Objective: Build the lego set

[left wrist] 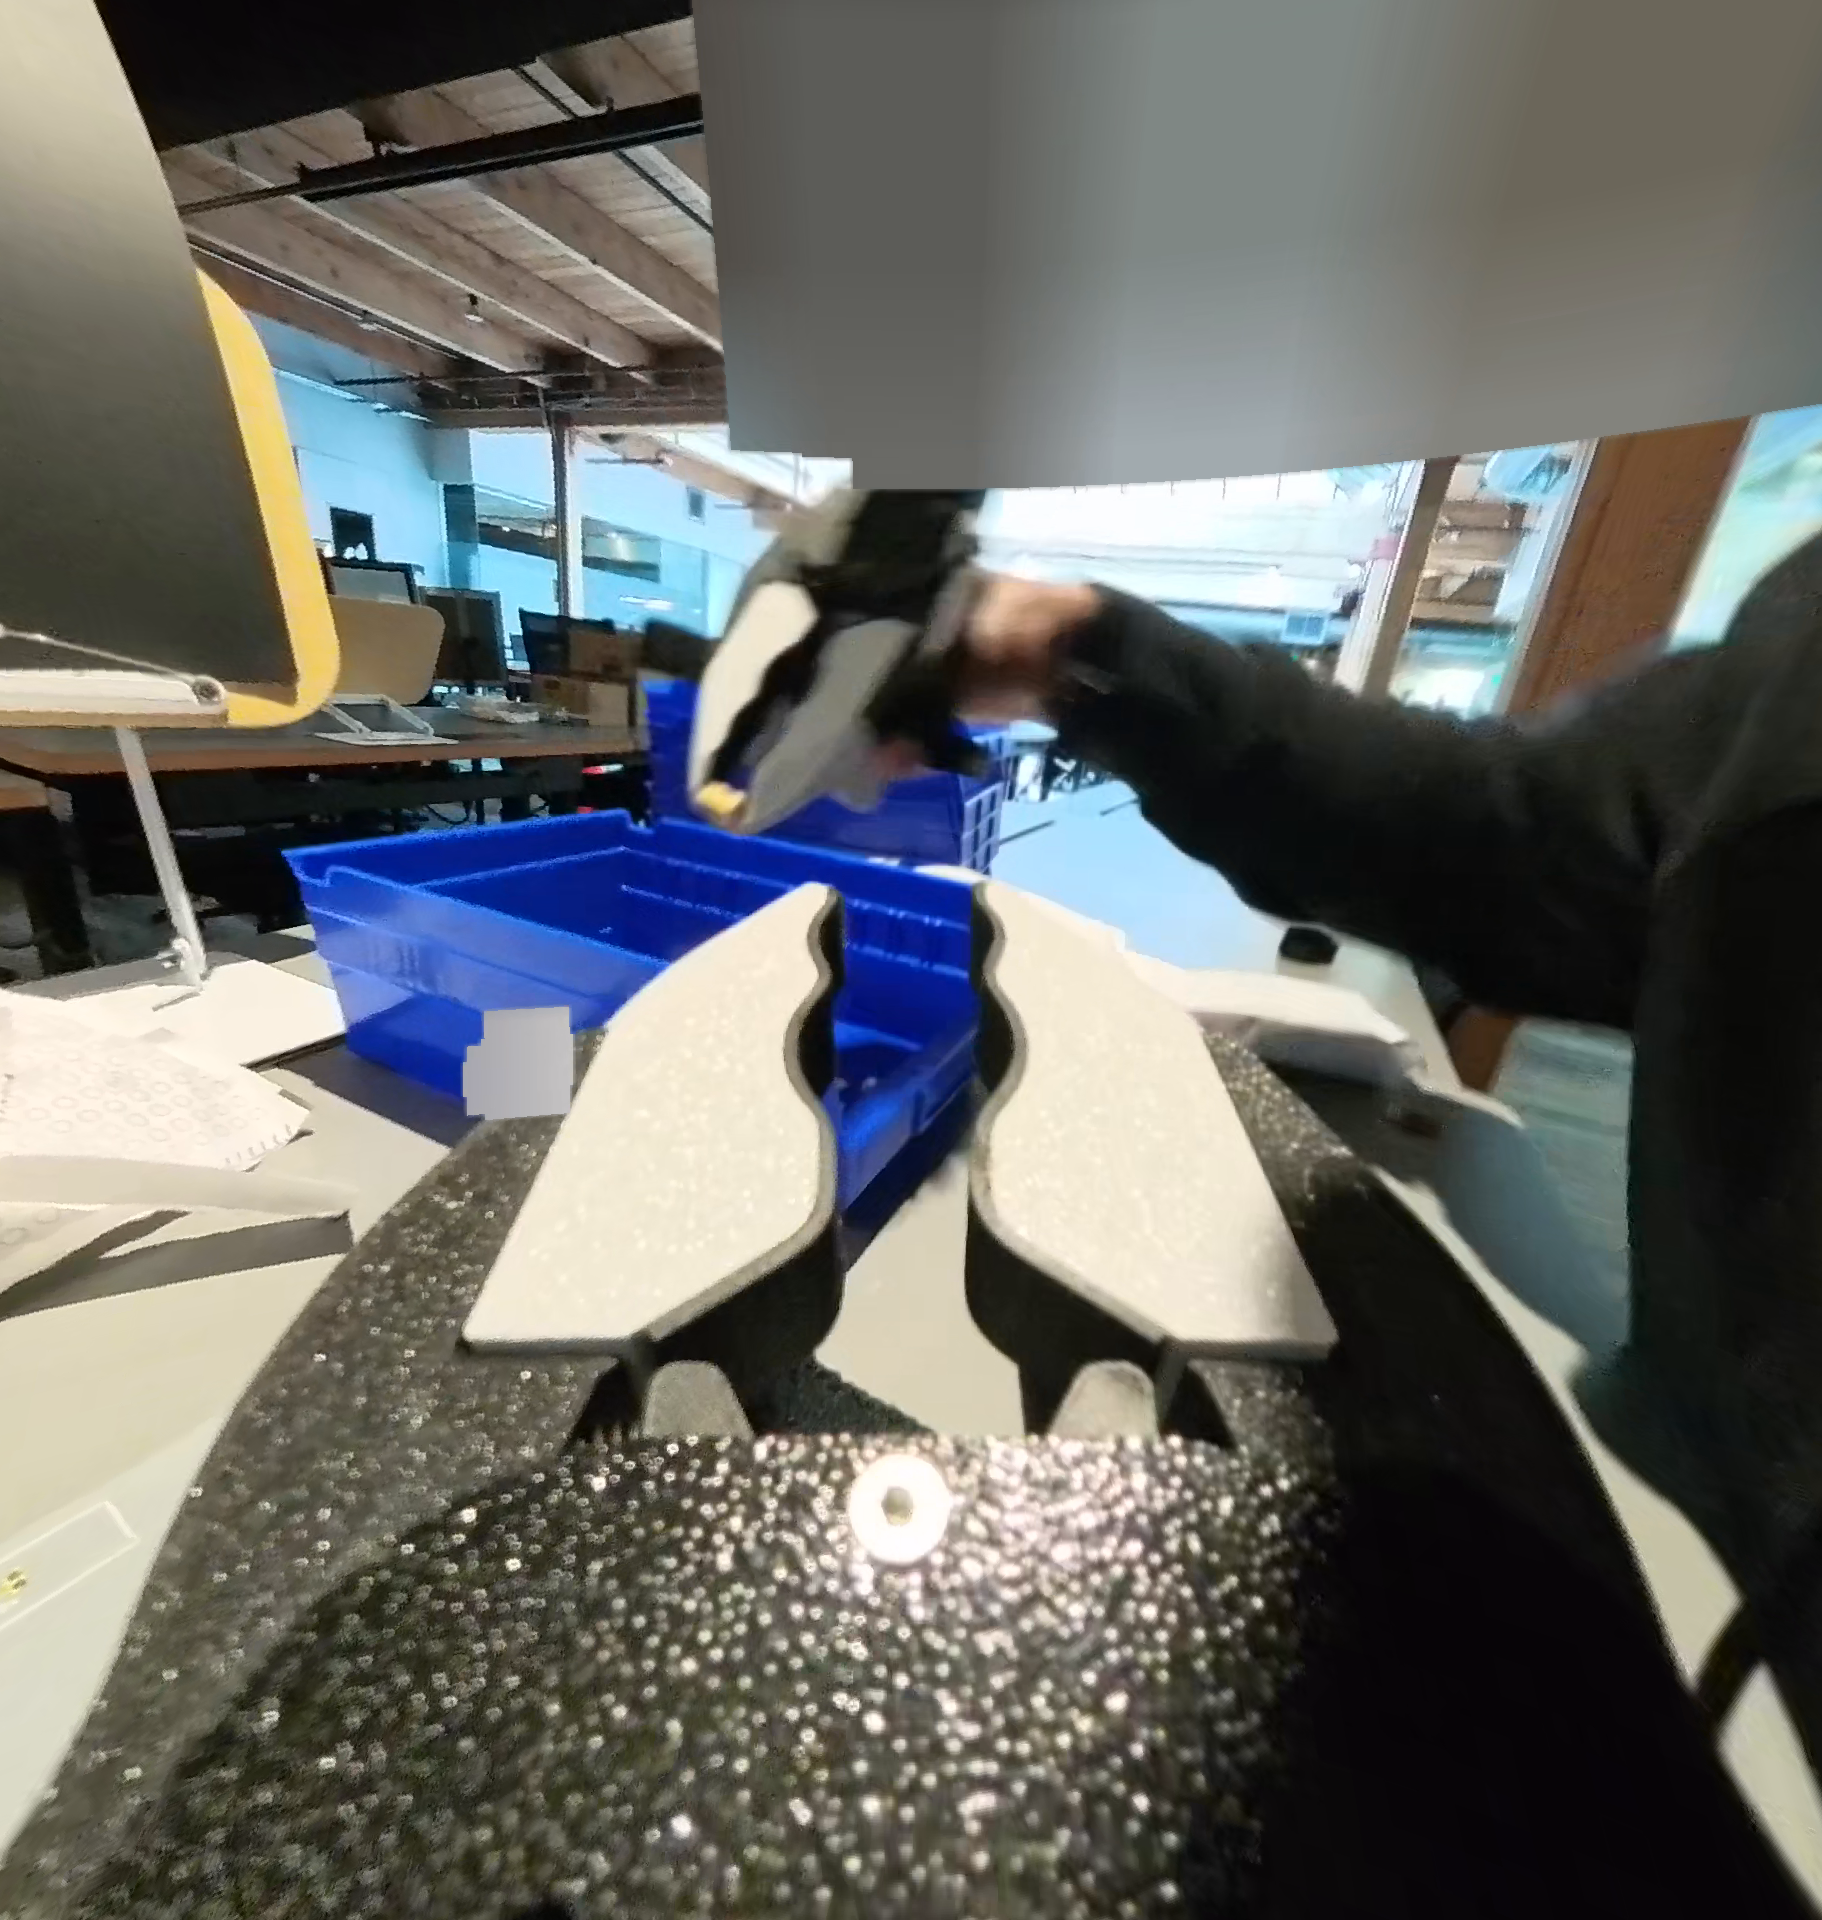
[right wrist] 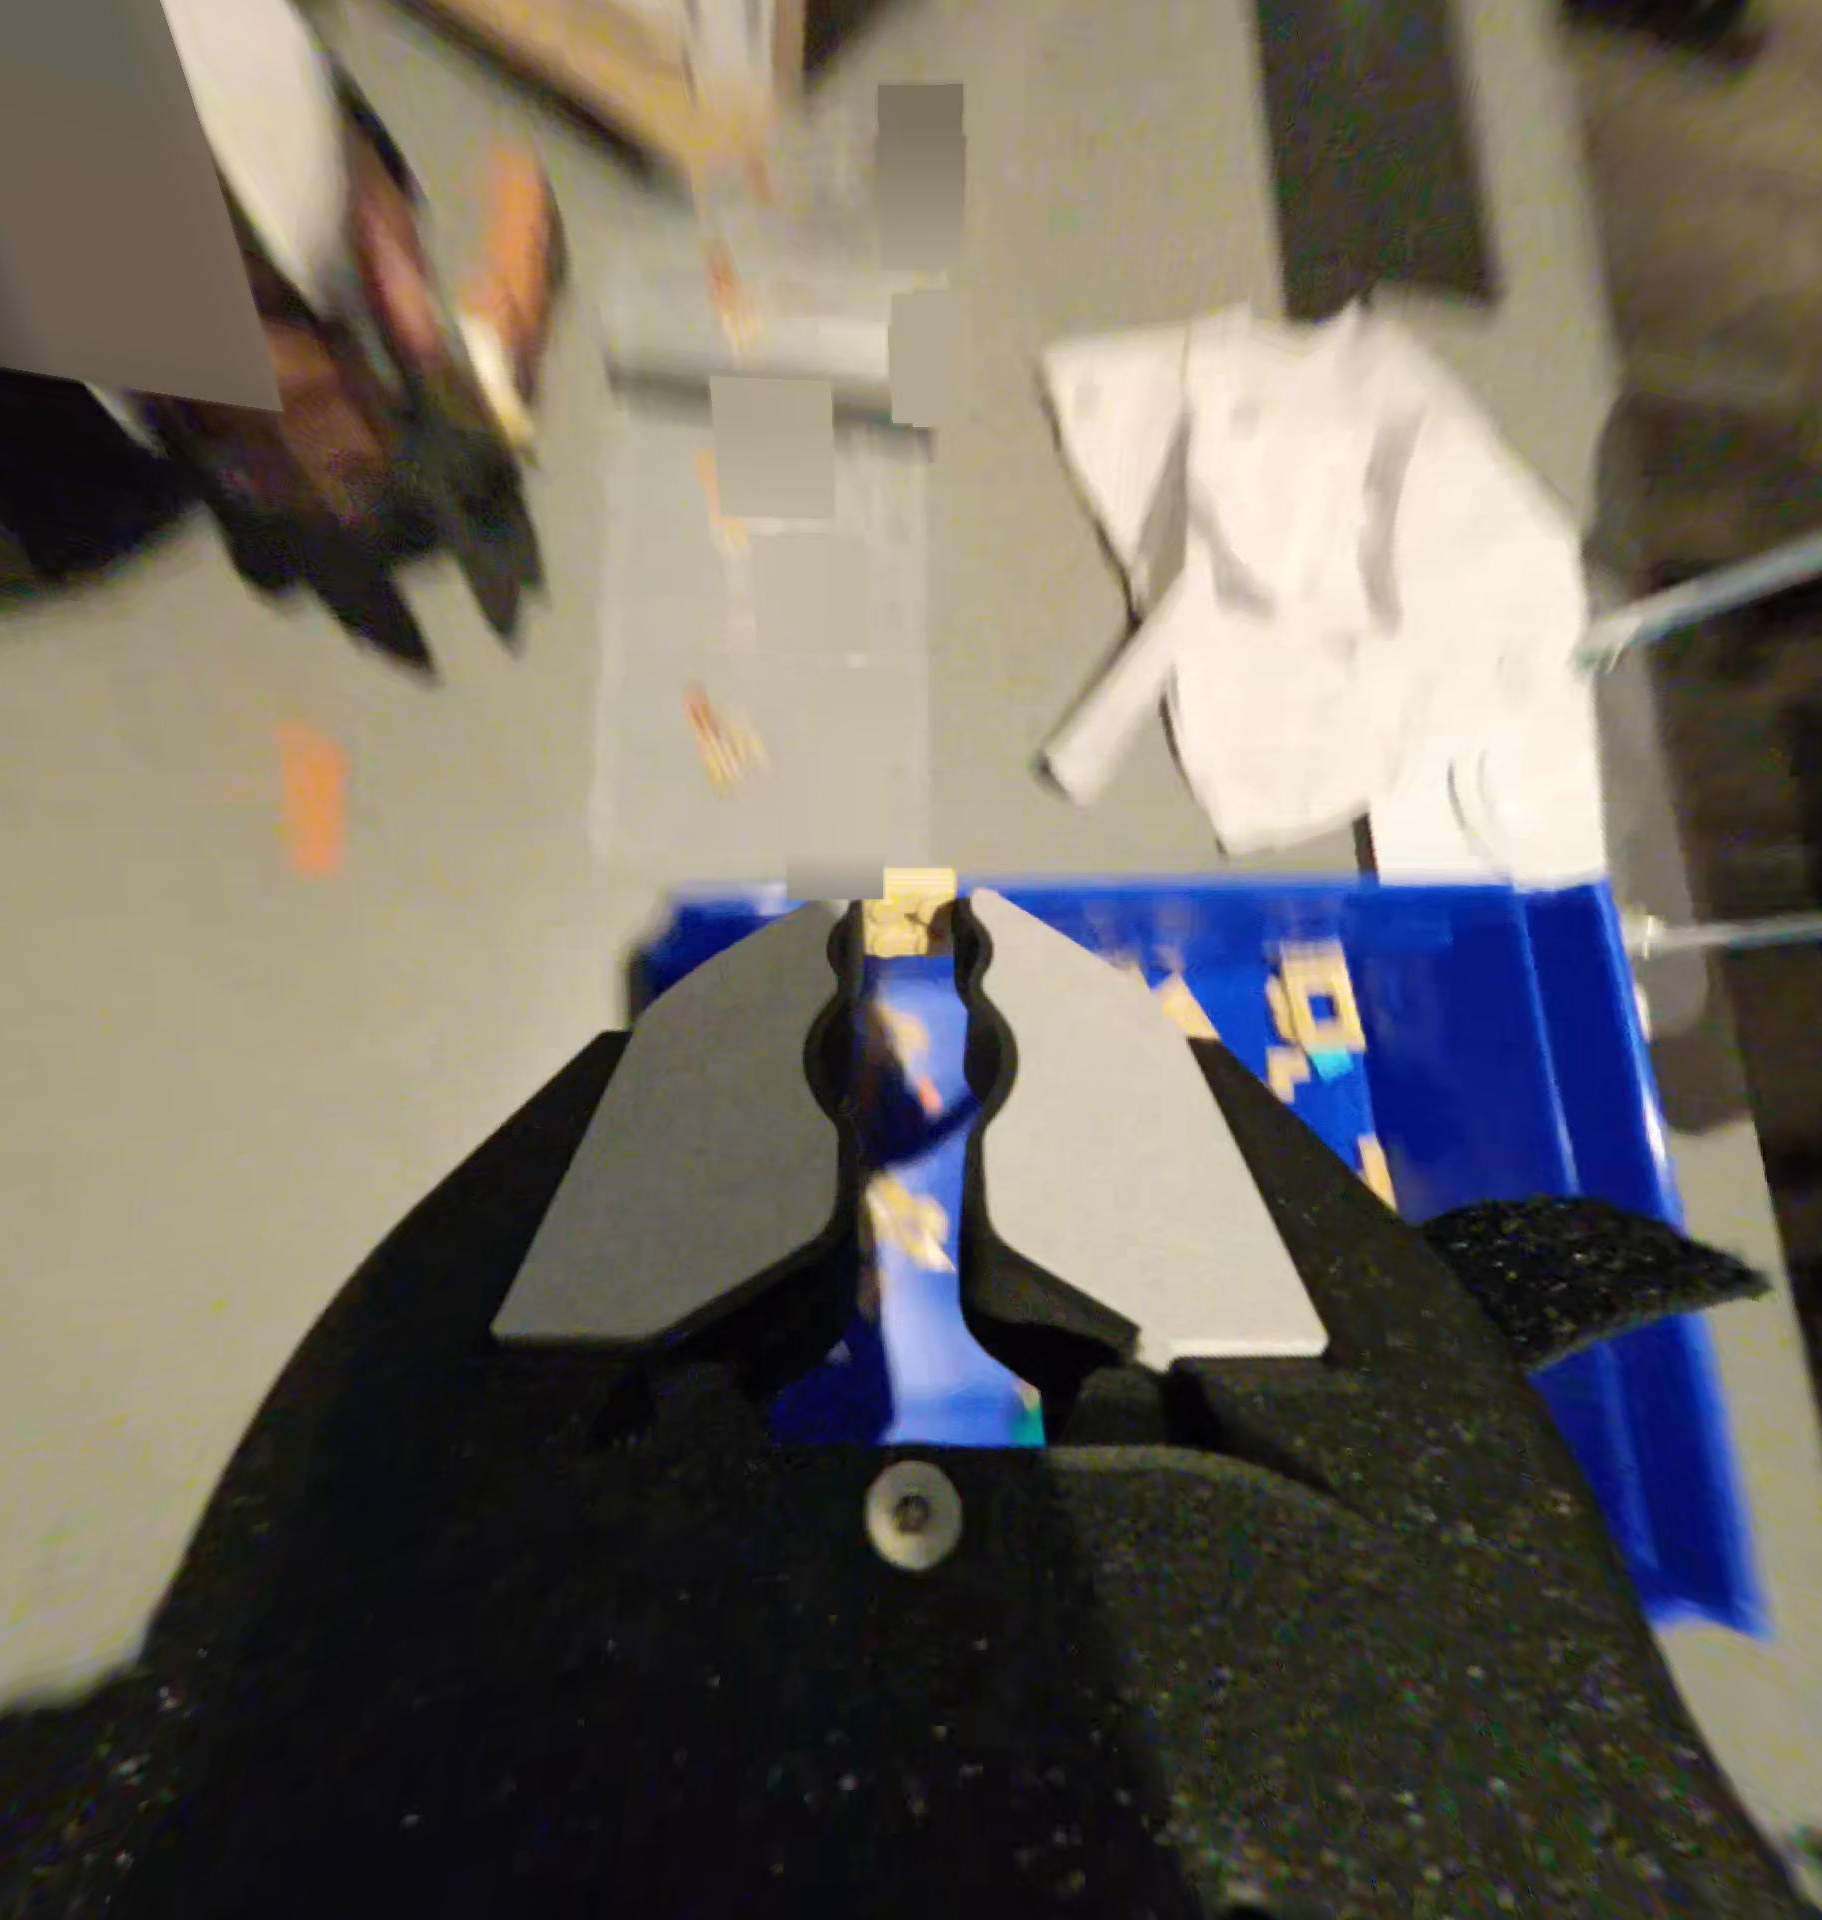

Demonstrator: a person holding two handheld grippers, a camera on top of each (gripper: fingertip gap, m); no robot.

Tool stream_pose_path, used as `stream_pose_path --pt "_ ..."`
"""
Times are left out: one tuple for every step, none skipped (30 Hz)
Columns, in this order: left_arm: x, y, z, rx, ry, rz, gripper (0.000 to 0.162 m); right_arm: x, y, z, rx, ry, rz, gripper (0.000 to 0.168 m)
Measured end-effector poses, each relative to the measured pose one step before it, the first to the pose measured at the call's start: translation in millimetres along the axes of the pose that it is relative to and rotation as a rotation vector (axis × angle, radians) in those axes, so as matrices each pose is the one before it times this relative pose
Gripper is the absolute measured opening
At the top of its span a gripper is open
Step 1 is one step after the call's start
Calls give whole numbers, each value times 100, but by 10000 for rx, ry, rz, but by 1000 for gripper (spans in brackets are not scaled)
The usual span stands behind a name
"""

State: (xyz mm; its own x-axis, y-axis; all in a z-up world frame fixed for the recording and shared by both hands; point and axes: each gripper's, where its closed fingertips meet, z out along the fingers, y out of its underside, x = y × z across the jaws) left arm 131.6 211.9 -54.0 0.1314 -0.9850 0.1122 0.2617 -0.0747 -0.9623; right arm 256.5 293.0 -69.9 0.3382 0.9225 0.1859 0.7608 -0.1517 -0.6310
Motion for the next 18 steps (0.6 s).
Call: stream_pose_path --pt "122 -292 -28 70 47 -126 22 -1820 -2028 -345 1120 269 264 16" --pt "233 -227 -25 12 103 -164 22 -1954 -1791 -99 1145 168 385 16" --pt "327 -122 -64 -53 111 -191 23 -2098 -1491 105 1163 63 502 16" --pt "338 -42 -201 -15 23 -157 24 -2161 -1041 289 1134 -20 590 16" --pt "420 168 -369 1 3 -113 24 -2125 -381 426 911 -68 609 16" --pt "447 499 -454 -118 -23 -165 24 -1869 279 517 599 1 521 16" --pt "703 717 -503 -201 124 -215 24 -1648 748 542 333 39 344 16" --pt "857 802 -497 -212 199 -217 24 -1547 957 542 161 -26 196 16" --pt "812 794 -465 -196 141 -122 24 -1456 930 528 113 -109 163 16" --pt "707 727 -445 -204 59 2 24 -1313 781 489 107 -184 172 16" --pt "645 591 -433 -200 40 58 24 -1114 699 425 51 -192 107 16" --pt "546 383 -459 -143 7 21 24 -769 606 323 -14 -64 -50 17" --pt "405 239 -459 -141 -12 -113 22 -466 463 220 -46 94 -216 17" --pt "370 164 -443 -154 69 -256 22 -270 341 127 -90 181 -289 16" --pt "450 80 -388 -143 175 -359 23 -226 218 98 -93 174 -295 16" --pt "360 24 -333 -129 122 -343 23 -278 115 115 -80 108 -279 16" --pt "134 34 -258 -141 -56 -259 23 -247 98 163 -108 91 -243 16" --pt "-109 154 -75 -260 -215 -152 23 -148 185 211 -172 124 -207 17"
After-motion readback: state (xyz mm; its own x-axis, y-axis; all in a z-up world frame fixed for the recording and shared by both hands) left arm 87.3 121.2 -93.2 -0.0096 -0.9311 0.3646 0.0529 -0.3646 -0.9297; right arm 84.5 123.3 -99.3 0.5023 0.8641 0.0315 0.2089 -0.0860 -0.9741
